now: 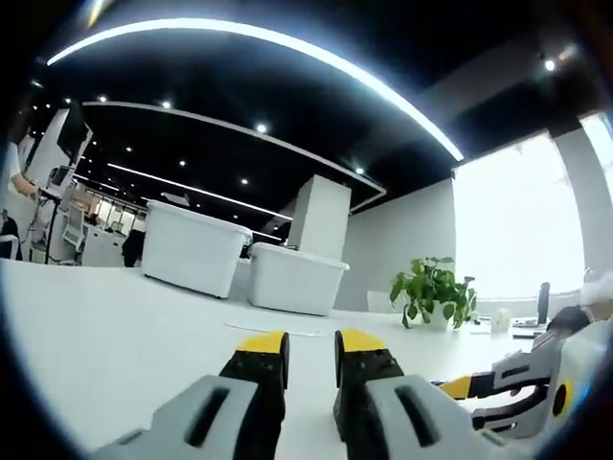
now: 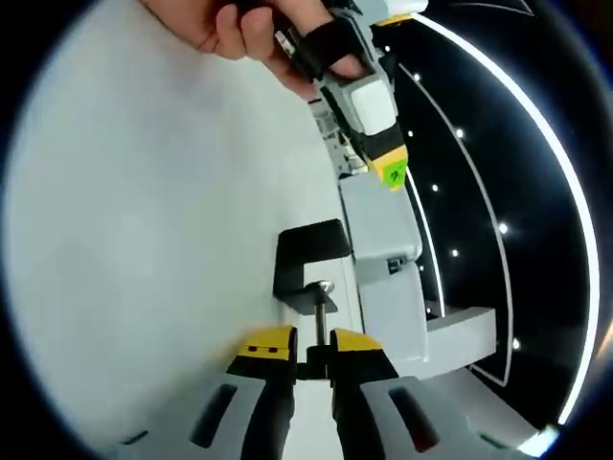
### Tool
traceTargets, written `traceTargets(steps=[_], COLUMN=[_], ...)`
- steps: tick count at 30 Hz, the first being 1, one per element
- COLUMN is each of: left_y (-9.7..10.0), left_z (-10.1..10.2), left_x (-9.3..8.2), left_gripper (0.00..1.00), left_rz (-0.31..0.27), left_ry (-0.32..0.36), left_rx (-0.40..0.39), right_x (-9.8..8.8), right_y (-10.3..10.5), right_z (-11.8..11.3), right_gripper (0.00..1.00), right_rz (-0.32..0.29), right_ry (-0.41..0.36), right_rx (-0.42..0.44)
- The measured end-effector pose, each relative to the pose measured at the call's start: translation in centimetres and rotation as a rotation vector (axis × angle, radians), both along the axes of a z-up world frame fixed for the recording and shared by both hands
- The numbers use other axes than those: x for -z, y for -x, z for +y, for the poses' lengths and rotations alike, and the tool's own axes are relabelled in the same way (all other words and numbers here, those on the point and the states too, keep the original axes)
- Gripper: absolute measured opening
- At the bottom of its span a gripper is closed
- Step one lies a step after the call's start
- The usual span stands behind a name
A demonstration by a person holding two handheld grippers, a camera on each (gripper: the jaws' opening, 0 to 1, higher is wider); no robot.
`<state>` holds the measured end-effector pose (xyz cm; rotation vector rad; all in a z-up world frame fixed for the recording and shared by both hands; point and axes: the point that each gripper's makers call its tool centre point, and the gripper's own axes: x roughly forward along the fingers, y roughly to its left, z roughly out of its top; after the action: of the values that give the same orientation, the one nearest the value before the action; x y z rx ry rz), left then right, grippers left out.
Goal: Clamp the fixed fixture on the desktop, loosen the retaining clip, secure it to the edge of the desk, and tighten the retaining clip.
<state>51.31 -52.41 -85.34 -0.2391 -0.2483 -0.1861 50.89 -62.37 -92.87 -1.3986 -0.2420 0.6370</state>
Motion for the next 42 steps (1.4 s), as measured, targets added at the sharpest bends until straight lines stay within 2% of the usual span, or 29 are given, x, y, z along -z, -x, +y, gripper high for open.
traceTargets(steps=[4, 11, 29, 42], left_y=[0.0, 0.0, -0.2, -0.2], left_z=[0.0, -0.1, -0.6, -0.7], left_x=[0.0, 0.0, 0.2, 0.2], left_gripper=[0.2, 0.2, 0.2, 0.2], left_rz=[0.001, 0.002, 0.017, 0.022], left_ry=[0.004, 0.005, -0.006, -0.017], left_rx=[0.004, 0.007, 0.018, 0.022], right_x=[0.1, 0.3, 0.3, 0.2], right_y=[-0.3, -0.5, -2.0, -2.3], right_z=[0.0, 0.3, 0.5, 0.9], right_gripper=[0.13, 0.12, 0.11, 0.11], right_rz=[-0.015, -0.021, -0.029, -0.042], right_ry=[0.039, 0.065, 0.088, 0.106], right_rx=[0.013, 0.016, 0.041, 0.026])
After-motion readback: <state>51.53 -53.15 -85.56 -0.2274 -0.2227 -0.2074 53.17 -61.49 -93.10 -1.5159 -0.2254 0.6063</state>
